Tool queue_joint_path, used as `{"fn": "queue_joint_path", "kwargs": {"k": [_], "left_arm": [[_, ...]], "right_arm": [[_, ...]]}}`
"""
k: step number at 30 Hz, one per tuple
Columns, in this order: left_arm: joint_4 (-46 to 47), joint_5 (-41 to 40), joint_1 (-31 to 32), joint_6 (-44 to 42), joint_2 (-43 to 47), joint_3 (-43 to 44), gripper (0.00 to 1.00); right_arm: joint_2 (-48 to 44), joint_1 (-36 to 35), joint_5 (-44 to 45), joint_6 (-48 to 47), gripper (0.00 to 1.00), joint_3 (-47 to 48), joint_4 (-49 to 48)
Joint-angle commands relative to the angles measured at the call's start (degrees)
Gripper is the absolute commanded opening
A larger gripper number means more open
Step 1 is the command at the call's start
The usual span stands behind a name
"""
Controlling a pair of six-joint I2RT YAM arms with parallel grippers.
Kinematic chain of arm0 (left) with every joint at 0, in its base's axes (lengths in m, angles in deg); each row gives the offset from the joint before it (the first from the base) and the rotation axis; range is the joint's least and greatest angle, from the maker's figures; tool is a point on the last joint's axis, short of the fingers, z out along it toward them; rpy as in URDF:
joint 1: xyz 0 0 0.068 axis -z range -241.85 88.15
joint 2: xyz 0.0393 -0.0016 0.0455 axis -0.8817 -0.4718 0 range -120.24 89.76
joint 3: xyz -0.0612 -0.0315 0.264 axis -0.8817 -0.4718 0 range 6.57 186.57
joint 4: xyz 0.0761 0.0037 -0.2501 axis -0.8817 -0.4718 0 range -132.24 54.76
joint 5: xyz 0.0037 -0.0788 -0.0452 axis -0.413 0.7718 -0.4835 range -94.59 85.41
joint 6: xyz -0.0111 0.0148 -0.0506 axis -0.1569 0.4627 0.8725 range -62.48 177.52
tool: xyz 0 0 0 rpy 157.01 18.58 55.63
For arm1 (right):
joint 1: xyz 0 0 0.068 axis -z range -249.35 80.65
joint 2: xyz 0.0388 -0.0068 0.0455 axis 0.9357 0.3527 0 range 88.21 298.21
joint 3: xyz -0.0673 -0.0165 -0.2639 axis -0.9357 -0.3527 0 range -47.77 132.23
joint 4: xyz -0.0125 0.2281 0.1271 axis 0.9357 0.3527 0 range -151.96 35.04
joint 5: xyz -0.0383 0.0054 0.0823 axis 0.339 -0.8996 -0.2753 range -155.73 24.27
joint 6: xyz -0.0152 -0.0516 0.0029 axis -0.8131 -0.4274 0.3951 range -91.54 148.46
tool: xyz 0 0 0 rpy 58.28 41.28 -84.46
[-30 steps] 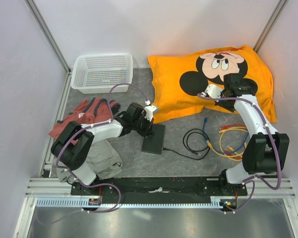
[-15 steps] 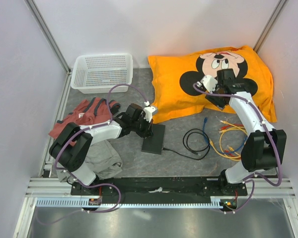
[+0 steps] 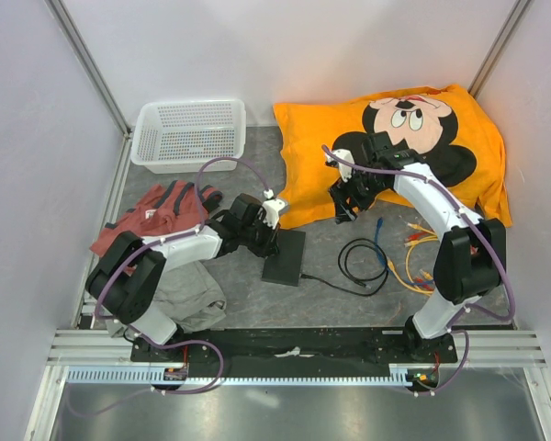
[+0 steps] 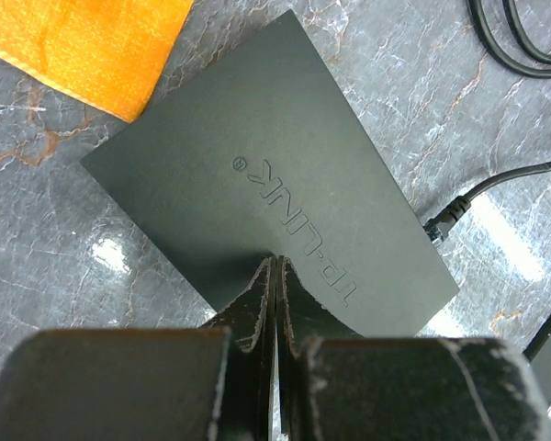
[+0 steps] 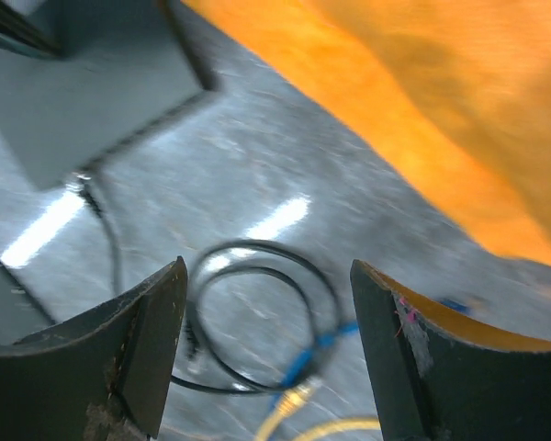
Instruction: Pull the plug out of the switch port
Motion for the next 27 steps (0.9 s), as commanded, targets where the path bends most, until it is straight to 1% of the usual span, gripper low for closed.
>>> {"fn": "queue_joint_path", "kwargs": {"k": [1, 3, 5, 6, 7, 8, 9, 11, 12, 15, 17, 18, 19, 21, 24, 26, 27], "left_arm": [[-2.2, -2.1, 0.2, -2.7, 1.3, -0.3, 0.02], [-2.6, -1.7, 0.2, -3.0, 0.7, 0.1, 0.02], [-3.5, -0.7, 0.2, -5.4, 0.5, 1.4, 0.02], [-7.4, 4.0, 0.2, -12.7, 0.3, 2.7, 0.01], [-10.8, 6.4, 0.2, -17.6, 0.3, 6.4, 0.02], [-13.9, 7.8, 0.2, -22.1, 0.4, 8.2, 0.02], [-19.9, 8.4, 0.2, -29.7, 1.5, 9.7, 0.02], [-26.9, 12.6, 0.2, -38.7, 2.5, 12.7, 0.01], [-32.8, 14.8, 0.3, -46.0, 3.1, 13.0, 0.02], [-36.6, 16.9, 0.8, -53.2, 6.5, 10.4, 0.02], [-36.7, 16.6, 2.2, -55.8, 9.5, 5.8, 0.02], [-36.6, 15.4, 4.3, -57.7, 10.2, 4.4, 0.02], [-35.0, 14.4, 5.6, -58.3, 10.6, 1.8, 0.02], [-32.4, 12.4, 8.0, -57.7, 11.0, -0.2, 0.02], [-27.6, 10.3, 8.9, -57.4, 9.7, -2.7, 0.02], [-24.7, 9.4, 9.2, -56.4, 7.0, -2.9, 0.01], [-22.9, 6.6, 9.2, -55.1, 5.7, -2.6, 0.02]], "right_arm": [[1.0, 0.1, -15.3, 6.6, 0.79, -2.2, 0.0], [0.8, -0.1, -17.1, 8.4, 0.8, -4.8, -1.2], [0.2, -0.2, -16.3, 9.9, 0.8, -6.3, -2.7], [-0.2, 0.0, -15.5, 10.1, 0.8, -7.1, -2.8], [-0.5, -0.1, -13.5, 10.2, 0.8, -7.2, -2.6], [-1.1, -0.1, -12.7, 10.1, 0.8, -7.4, -2.5], [-1.5, -0.1, -11.6, 9.9, 0.8, -7.8, -2.4], [-2.1, 0.0, -10.2, 9.7, 0.81, -8.2, -2.2], [-2.1, 0.0, -10.0, 9.6, 0.81, -8.7, -2.2], [-1.9, -0.1, -9.3, 9.7, 0.81, -8.8, -2.4], [-1.4, -0.1, -8.3, 9.8, 0.82, -8.5, -2.7], [-1.2, -0.1, -6.7, 9.9, 0.83, -7.9, -2.7], [-0.9, 0.0, -5.8, 10.0, 0.83, -7.6, -2.9], [-0.3, 0.0, -3.4, 10.0, 0.84, -7.3, -3.0], [0.1, 0.1, -2.8, 10.1, 0.84, -7.4, -3.1], [0.3, 0.2, -3.3, 10.6, 0.85, -7.9, -3.1], [0.5, 0.2, -3.6, 10.8, 0.85, -8.0, -3.1]]}}
